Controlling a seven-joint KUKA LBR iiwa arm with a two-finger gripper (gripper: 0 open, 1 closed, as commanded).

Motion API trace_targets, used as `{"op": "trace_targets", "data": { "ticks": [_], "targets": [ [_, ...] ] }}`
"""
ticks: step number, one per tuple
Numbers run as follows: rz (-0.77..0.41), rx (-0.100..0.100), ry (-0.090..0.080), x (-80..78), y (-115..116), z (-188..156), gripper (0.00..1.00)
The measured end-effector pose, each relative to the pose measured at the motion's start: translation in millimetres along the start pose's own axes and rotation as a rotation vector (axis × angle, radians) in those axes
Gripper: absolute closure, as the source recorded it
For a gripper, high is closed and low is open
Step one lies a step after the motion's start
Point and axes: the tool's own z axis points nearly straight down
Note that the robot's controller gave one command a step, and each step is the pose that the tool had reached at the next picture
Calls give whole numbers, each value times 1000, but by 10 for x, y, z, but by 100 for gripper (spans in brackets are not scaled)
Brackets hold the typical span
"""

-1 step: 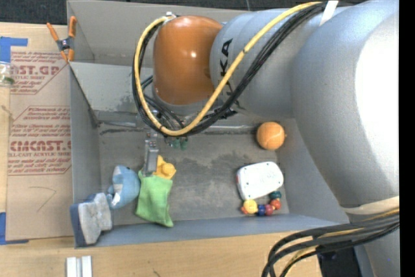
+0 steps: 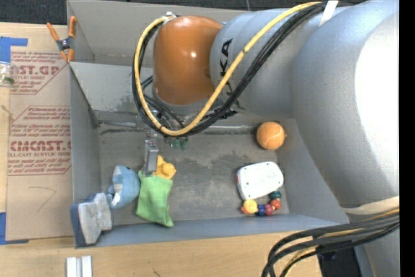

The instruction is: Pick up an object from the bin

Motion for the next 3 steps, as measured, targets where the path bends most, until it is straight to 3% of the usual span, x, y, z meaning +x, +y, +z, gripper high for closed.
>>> {"op": "trace_targets", "data": {
  "ticks": [1, 2, 3],
  "targets": [
    [-62, -1, -7, 182, 44, 332, 0],
    [-219, 0, -1, 311, 20, 721, 0],
    [-342, -1, -8, 412, -86, 823, 100]
  ]
}}
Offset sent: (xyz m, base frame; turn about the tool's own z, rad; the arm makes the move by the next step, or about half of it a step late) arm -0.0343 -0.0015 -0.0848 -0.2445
